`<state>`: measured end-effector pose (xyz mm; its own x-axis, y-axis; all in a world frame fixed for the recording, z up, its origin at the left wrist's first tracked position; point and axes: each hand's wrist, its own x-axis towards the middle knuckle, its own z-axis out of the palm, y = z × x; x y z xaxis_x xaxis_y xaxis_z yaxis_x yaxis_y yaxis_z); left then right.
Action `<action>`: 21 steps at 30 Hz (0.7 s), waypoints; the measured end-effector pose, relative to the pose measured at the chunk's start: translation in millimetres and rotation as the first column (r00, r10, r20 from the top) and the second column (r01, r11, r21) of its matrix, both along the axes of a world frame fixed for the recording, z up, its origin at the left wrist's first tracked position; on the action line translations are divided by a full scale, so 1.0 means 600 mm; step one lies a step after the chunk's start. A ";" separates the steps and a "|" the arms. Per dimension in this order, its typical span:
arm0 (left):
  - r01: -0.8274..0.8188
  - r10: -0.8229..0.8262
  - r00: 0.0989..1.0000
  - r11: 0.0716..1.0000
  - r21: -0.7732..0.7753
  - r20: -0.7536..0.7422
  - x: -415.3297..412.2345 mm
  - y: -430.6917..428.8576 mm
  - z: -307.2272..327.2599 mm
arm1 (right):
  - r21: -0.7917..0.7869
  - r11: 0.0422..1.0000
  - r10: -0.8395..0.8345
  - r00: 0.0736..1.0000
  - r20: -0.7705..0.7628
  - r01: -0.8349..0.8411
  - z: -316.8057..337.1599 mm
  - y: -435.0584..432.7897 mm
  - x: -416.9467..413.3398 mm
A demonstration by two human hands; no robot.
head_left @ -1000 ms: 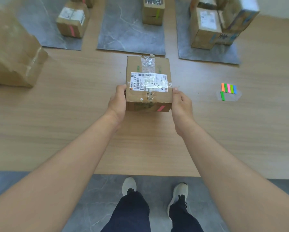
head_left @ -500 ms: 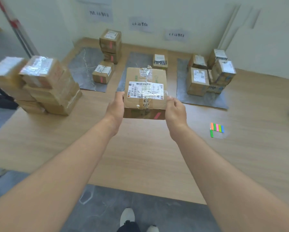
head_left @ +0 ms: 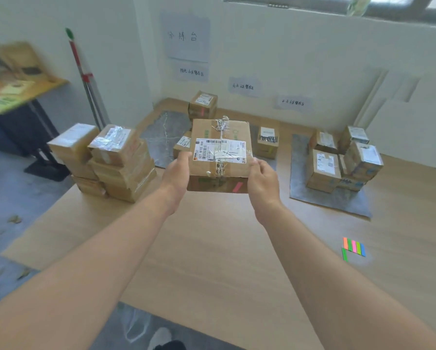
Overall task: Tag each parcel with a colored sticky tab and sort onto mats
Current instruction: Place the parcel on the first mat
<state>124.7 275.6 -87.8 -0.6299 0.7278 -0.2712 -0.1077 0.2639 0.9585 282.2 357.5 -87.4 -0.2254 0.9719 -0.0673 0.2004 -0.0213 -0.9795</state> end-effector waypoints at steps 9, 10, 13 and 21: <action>0.095 -0.095 0.995 0.995 -0.040 -0.003 -0.247 0.105 0.015 | -0.018 0.997 -0.074 0.997 0.013 0.074 0.001 0.092 -0.230; 0.106 -0.107 0.994 0.993 -0.051 -0.002 -0.276 0.117 0.015 | -0.025 0.997 -0.079 0.997 0.017 0.079 -0.001 0.102 -0.255; 0.102 -0.102 0.995 0.992 -0.078 0.008 -0.357 0.156 0.013 | -0.044 0.993 -0.106 0.994 0.008 0.106 0.000 0.130 -0.325; 0.087 -0.089 0.996 0.994 -0.061 -0.030 -0.505 0.261 0.023 | -0.087 0.991 -0.100 0.995 -0.005 0.100 -0.012 0.211 -0.471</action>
